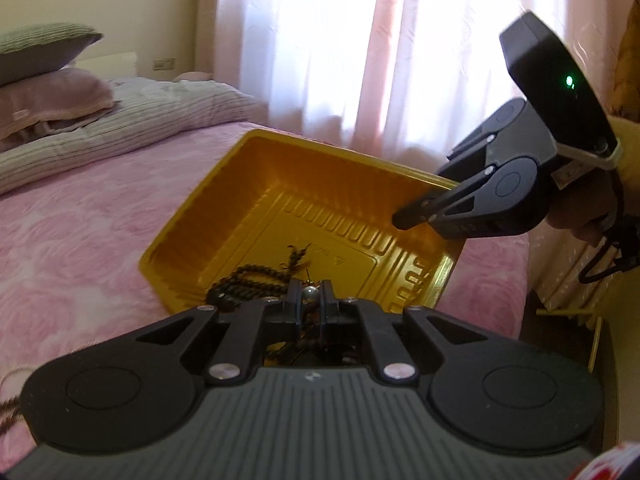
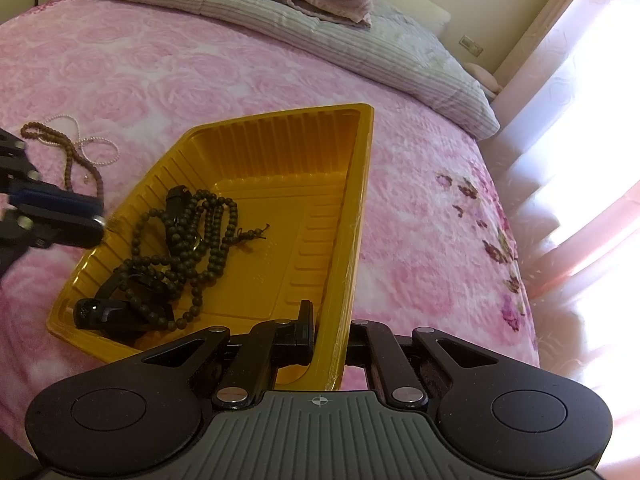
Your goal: Organize jewelry
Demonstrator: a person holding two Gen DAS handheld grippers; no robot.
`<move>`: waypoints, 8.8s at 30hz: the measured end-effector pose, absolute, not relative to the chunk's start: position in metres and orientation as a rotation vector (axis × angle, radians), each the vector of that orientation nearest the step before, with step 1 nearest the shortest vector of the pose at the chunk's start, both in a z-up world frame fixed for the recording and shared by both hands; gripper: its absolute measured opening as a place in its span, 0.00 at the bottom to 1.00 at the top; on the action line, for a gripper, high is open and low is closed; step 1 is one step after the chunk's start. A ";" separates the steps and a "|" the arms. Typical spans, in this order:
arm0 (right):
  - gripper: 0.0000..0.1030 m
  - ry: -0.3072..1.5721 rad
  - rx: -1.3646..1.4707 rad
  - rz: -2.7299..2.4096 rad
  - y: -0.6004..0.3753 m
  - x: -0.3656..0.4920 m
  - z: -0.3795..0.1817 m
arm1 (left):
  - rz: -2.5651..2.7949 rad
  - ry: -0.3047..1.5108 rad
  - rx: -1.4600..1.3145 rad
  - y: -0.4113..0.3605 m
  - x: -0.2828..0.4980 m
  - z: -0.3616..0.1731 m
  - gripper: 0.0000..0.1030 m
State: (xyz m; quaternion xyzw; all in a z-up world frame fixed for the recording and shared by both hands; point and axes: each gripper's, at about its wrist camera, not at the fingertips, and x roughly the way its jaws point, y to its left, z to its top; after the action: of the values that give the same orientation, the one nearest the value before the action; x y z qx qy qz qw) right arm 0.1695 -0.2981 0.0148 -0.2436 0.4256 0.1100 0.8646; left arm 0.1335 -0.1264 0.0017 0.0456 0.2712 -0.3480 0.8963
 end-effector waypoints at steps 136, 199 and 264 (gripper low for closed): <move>0.06 0.893 -0.517 0.224 -0.300 0.167 0.015 | -0.098 0.669 0.203 0.058 0.144 -0.066 0.27; 0.06 0.881 -0.539 0.222 -0.294 0.164 0.016 | -0.449 0.447 0.352 0.066 0.155 0.158 0.05; 0.06 0.899 -0.479 0.222 -0.308 0.170 0.011 | -0.782 0.645 0.288 -0.164 0.240 0.083 0.07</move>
State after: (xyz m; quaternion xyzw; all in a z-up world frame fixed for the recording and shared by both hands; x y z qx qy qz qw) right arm 0.1696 -0.3075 0.0106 -0.2289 0.4292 0.1061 0.8672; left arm 0.2402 -0.1640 0.0828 0.1372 0.3080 -0.3732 0.8643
